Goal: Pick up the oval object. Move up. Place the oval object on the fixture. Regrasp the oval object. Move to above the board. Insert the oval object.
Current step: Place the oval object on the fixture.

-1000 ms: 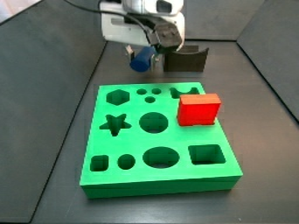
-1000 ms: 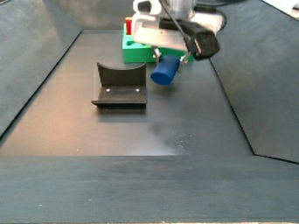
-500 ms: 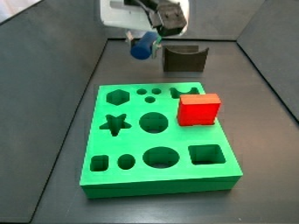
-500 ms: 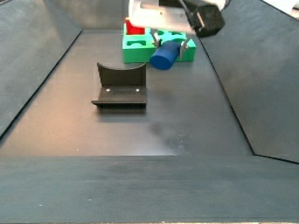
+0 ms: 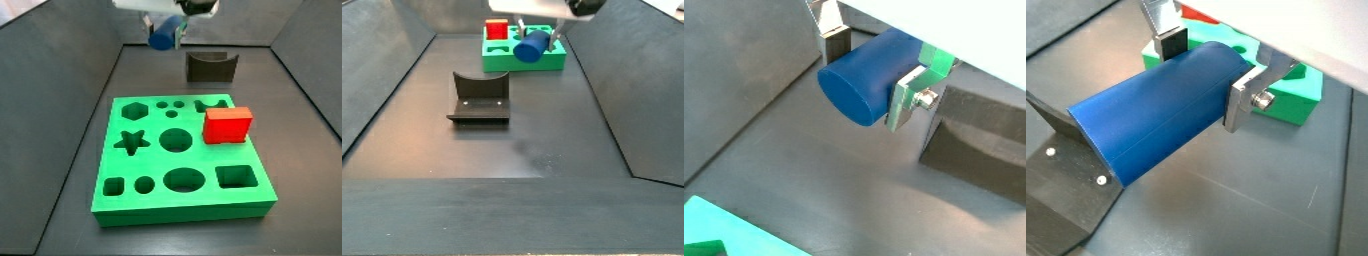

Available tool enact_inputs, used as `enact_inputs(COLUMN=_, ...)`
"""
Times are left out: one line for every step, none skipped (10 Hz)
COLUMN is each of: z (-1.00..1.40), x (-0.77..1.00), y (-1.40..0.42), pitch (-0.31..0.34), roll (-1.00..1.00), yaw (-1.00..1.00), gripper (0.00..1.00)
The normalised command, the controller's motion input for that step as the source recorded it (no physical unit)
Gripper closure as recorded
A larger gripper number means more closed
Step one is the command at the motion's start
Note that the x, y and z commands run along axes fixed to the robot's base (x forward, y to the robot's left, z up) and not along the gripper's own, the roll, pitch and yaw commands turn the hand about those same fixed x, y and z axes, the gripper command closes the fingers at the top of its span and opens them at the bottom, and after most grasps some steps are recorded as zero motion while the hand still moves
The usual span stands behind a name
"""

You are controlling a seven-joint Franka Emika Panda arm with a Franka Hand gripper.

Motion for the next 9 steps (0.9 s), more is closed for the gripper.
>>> enact_inputs(z=0.99, x=-0.04, y=0.01, pitch=0.053, roll=-0.16, yaw=-0.03, gripper=1.0)
enact_inputs(z=0.87, x=-0.03, y=0.01, pitch=0.052, roll=-0.15, yaw=-0.03, gripper=1.0)
enact_inputs(z=0.76, x=-0.03, y=0.01, pitch=0.053, roll=-0.15, yaw=-0.03, gripper=1.0)
enact_inputs(z=0.64, x=-0.02, y=0.01, pitch=0.056, roll=-0.15, yaw=-0.03, gripper=1.0)
enact_inputs(z=0.52, x=-0.02, y=0.0, pitch=0.061, roll=-0.15, yaw=-0.03, gripper=1.0)
enact_inputs(z=0.35, x=-0.01, y=0.0, pitch=0.071, roll=-0.15, yaw=-0.04, gripper=1.0)
enact_inputs(z=0.23, x=0.0, y=0.0, pitch=0.075, roll=-0.15, yaw=-0.04, gripper=1.0)
enact_inputs(z=-0.13, x=1.0, y=0.45, pitch=-0.067, roll=-0.36, yaw=0.96, gripper=1.0)
enact_inputs(z=-0.19, x=1.0, y=0.44, pitch=-0.055, roll=-0.33, yaw=0.87, gripper=1.0)
